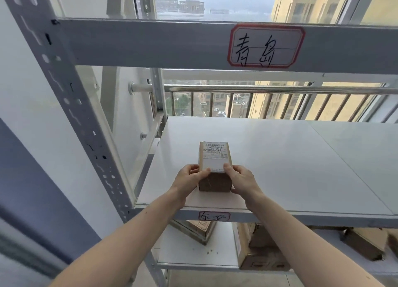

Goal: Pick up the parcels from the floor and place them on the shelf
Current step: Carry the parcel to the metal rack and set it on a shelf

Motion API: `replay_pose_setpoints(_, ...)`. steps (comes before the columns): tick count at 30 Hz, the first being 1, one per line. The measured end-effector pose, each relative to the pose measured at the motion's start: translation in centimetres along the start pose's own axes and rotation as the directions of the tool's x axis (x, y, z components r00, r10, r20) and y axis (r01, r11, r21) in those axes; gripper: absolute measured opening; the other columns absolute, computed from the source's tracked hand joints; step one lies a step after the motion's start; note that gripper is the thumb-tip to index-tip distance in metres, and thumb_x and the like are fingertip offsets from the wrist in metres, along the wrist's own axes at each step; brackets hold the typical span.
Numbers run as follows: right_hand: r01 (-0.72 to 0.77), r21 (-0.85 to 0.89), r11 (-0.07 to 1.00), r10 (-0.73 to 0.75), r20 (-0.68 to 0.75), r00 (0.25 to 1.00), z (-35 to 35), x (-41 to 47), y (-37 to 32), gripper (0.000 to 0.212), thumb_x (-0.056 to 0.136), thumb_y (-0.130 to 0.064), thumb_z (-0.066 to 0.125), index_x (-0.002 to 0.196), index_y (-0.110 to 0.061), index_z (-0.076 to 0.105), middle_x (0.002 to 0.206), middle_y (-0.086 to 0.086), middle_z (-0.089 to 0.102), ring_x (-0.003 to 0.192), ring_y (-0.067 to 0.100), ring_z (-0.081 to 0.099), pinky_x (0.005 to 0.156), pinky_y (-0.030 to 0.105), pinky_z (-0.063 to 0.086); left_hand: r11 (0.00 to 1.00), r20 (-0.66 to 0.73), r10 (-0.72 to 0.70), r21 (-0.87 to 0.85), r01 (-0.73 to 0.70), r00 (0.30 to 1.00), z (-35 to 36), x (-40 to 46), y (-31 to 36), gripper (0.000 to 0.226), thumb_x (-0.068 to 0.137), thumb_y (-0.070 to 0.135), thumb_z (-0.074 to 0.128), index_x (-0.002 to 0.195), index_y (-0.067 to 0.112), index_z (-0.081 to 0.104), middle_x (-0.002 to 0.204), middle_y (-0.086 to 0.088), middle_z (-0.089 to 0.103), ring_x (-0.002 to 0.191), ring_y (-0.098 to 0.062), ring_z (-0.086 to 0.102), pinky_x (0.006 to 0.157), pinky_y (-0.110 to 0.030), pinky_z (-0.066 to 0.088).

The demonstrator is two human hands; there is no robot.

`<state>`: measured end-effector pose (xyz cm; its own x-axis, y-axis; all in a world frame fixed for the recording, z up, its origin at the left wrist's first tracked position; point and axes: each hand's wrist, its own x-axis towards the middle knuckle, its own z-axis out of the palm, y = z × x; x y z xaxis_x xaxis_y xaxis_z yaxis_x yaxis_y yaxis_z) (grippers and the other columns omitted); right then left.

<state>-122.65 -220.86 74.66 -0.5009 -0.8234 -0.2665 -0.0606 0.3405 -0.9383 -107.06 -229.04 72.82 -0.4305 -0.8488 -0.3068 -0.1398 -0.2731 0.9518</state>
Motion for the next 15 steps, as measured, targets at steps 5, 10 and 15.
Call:
replay_pose_setpoints(5, 0.138, -0.215, 0.967, -0.137, 0.016, 0.990, -1.7, -1.2, 0.8, 0.084, 0.082, -0.059, 0.068, 0.146, -0.012, 0.042, 0.136, 0.008, 0.059, 0.119, 0.021, 0.059, 0.103, 0.038, 0.048, 0.971, 0.027, 0.122, 0.202, -0.125, 0.992, -1.1, -0.7, -0.2, 0.105, 0.063, 0.045, 0.089, 0.148, 0.012, 0.038, 0.144, -0.006, 0.052, 0.132, -0.021, 0.051, 0.110, -0.040, 0.044)
replay_pose_setpoints(10, 0.342, -0.407, 0.847, -0.366, 0.020, 0.930, -3.0, -0.9, 1.6, 0.084, 0.068, -0.039, 0.088, 0.138, -0.009, 0.055, 0.131, 0.009, 0.067, 0.112, 0.019, 0.066, 0.094, 0.034, 0.056, 0.791, 0.050, 0.363, 0.511, -0.336, 0.930, -1.2, -0.9, -0.5, 0.089, 0.065, 0.031, 0.091, 0.142, 0.011, 0.051, 0.135, -0.006, 0.063, 0.126, -0.019, 0.058, 0.107, -0.036, 0.048)
replay_pose_setpoints(15, 0.366, -0.401, 0.840, -0.388, 0.027, 0.921, -2.8, 0.1, 1.6, 0.059, 0.072, -0.028, 0.087, 0.125, -0.009, 0.067, 0.115, 0.004, 0.075, 0.096, 0.012, 0.073, 0.088, 0.030, 0.059, 0.730, 0.074, 0.440, 0.550, -0.405, 0.895, -0.4, -0.7, -0.2, 0.062, 0.073, 0.019, 0.085, 0.130, 0.015, 0.062, 0.120, -0.002, 0.072, 0.112, -0.016, 0.065, 0.099, -0.030, 0.052)
